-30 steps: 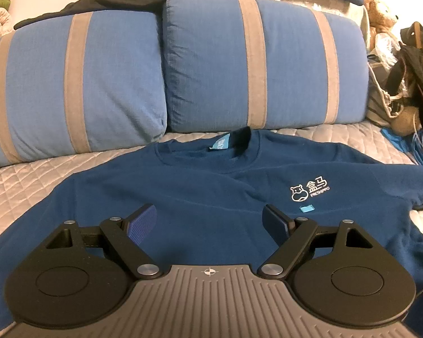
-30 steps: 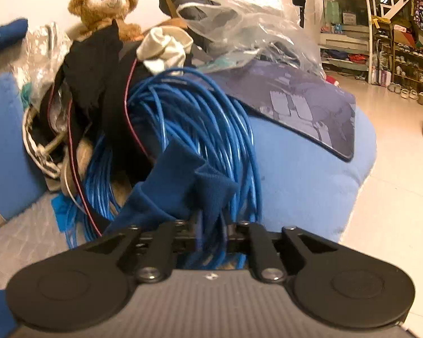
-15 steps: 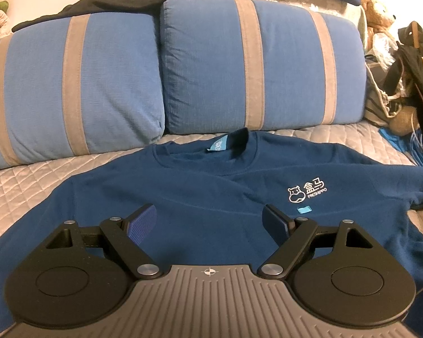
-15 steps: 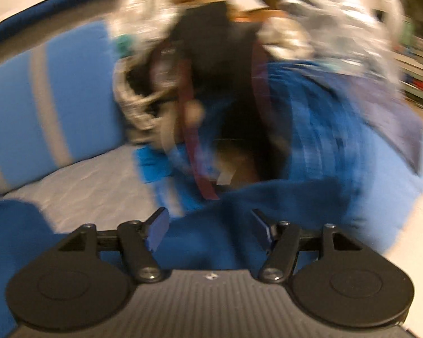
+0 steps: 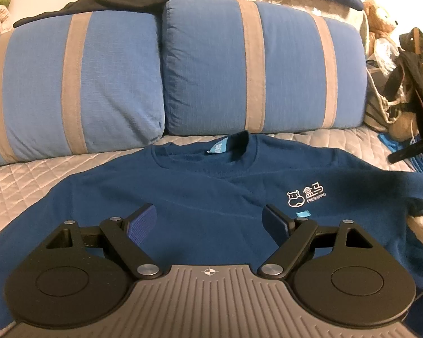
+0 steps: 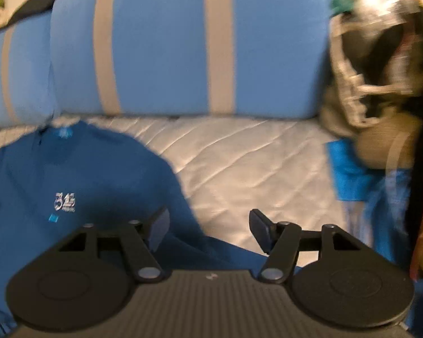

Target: Fold clothes

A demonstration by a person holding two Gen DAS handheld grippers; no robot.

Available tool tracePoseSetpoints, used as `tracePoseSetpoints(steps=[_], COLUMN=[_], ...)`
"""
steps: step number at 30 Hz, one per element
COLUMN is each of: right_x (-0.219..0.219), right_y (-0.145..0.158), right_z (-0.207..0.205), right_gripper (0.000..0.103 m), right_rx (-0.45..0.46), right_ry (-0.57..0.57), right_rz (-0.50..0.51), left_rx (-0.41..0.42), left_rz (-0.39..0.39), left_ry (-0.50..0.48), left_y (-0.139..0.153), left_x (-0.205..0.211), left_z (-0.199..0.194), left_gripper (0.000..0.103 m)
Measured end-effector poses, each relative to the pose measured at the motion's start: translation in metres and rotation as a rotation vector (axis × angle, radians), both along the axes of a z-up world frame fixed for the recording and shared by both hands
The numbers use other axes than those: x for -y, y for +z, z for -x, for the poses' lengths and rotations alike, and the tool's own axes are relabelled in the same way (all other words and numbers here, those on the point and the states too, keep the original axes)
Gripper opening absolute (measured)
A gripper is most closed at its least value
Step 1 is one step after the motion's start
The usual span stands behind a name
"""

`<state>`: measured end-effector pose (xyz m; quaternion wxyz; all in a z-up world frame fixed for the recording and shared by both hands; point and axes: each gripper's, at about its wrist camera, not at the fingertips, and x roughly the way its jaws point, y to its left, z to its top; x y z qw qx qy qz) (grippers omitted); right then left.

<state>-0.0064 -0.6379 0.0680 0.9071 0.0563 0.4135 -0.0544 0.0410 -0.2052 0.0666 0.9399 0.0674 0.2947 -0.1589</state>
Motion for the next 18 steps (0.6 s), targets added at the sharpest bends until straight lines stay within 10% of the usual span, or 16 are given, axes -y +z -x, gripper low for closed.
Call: tracePoseSetpoints(steps=[3,5,6,9,13,18], right_x=[-0.006,-0.009,-0.011,-0.017,-0.028,-0.035], right_y=[-0.013,-0.021,-0.026,-0.033,-0.01,0.003], right_z=[-0.023,-0.038,-0.046,-0.066,-0.075,-0.067], right_gripper=[0.068,0.045,0.015,0.006,0.012,0.061], right_rx=[-0.064,-0.106,-0.128,-0.164,-0.043,0.061], right_ry=[0.052,0.087,0.105,0.144,0.105,-0.019], right_rz=[0.014,0.023,0.028,0.062,0.222,0.382], left_rx=[-0.002,-0.002,-0.002,0.002,0.001,0.006], left_rz=[0.01,0.015,0.017,0.02,0.021,0.022], left_ry=[0.002,0.001,-0.002,-0.006,0.002,0.004], left_y=[0.0,0.0,0.001,0.001,0.001,0.001], left_x=[-0.001,-0.001,-0.001,-0.001,-0.003,-0.003], left_z=[-0.001,-0.002,-0.002,-0.003,-0.003,-0.001], left_gripper=[0.083,0.083,0.083,0.083,0.083,0.083])
